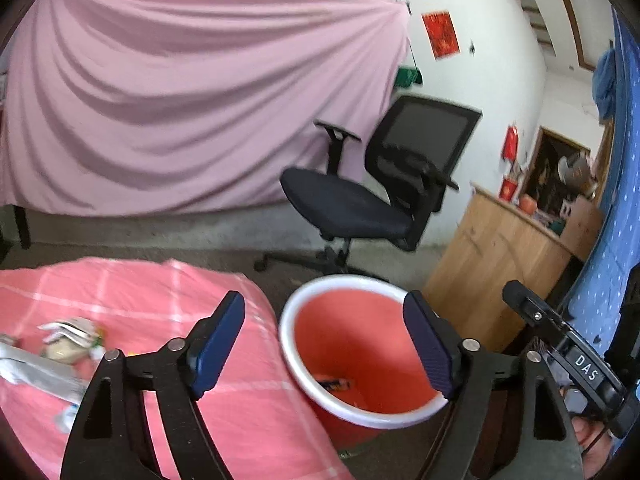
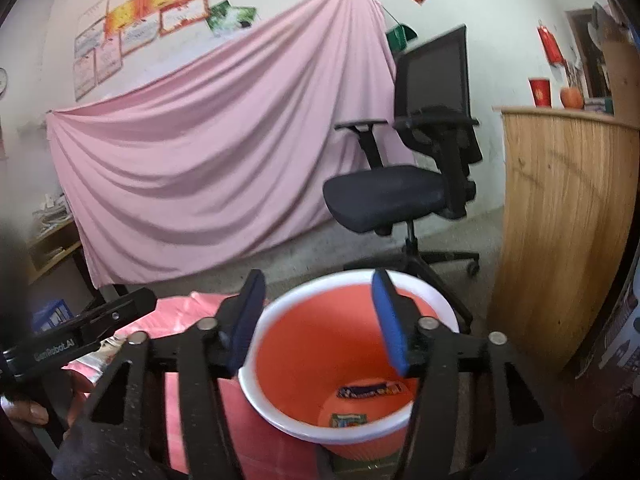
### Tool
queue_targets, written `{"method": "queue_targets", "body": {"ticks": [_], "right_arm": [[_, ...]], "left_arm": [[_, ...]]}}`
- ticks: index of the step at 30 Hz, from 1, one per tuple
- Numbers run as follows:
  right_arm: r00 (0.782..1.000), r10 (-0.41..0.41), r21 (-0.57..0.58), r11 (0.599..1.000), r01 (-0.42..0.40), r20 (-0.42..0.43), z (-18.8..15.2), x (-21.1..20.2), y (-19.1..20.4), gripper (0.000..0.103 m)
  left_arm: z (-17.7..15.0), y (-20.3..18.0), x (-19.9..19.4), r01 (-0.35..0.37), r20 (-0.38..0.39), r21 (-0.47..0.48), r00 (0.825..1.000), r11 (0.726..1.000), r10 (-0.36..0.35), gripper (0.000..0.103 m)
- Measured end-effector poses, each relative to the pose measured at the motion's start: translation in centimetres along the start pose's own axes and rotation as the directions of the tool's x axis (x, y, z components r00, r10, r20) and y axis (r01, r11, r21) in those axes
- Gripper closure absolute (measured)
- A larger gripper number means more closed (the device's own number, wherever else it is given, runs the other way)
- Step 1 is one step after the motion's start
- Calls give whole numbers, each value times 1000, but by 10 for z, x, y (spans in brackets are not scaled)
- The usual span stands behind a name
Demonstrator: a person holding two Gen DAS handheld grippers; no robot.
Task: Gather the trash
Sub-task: 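Return both tools to the table toward the grey mask and yellow cap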
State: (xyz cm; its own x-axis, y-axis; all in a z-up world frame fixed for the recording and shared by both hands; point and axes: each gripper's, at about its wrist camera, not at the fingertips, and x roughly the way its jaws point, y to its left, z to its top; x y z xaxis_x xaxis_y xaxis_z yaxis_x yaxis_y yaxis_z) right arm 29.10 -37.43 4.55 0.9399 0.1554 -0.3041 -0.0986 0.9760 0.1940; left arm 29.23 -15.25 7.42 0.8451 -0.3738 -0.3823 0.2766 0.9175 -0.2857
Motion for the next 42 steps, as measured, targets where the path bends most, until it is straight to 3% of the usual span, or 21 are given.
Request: {"method": "queue_targets", "body": {"ticks": [3, 5, 6, 8, 14, 23, 28, 35, 42], "right_arm": [[999, 12, -12, 1000, -12, 40, 8, -8, 18, 11], [997, 24, -18, 1000, -23, 76, 12, -14, 32, 0], [995, 31, -20, 999, -29, 95, 14, -16, 38, 0], [990, 41, -31, 999, -38, 131, 16, -22, 52, 0], [971, 115, -67, 992, -103, 210, 16, -34, 93, 0], [936, 206, -130, 976, -175, 284, -1, -43, 154, 0], [928, 261, -164, 961, -223, 265, -12, -42, 180, 0], [938, 302, -243, 935, -257, 169, -34, -25, 208, 0], [961, 275, -291, 923, -252, 39, -54, 6, 220, 0]], "left_arm": [[8, 12, -21, -37, 48, 3, 998, 999, 37, 25], [11, 22, -39, -66, 90, 6, 994, 998, 66, 11], [12, 27, -47, -89, 116, 4, 989, 996, 88, 1], [14, 36, -67, -121, 188, -2, 975, 993, 119, 1], [10, 66, -114, -204, 276, 3, 941, 979, 196, 1], [-15, 110, -164, -319, 347, -2, 889, 948, 300, 1], [-33, 137, -185, -376, 353, -17, 865, 927, 357, 1], [-57, 171, -191, -416, 288, -60, 863, 907, 415, 1], [-70, 192, -165, -422, 149, -68, 892, 904, 428, 1]]}}
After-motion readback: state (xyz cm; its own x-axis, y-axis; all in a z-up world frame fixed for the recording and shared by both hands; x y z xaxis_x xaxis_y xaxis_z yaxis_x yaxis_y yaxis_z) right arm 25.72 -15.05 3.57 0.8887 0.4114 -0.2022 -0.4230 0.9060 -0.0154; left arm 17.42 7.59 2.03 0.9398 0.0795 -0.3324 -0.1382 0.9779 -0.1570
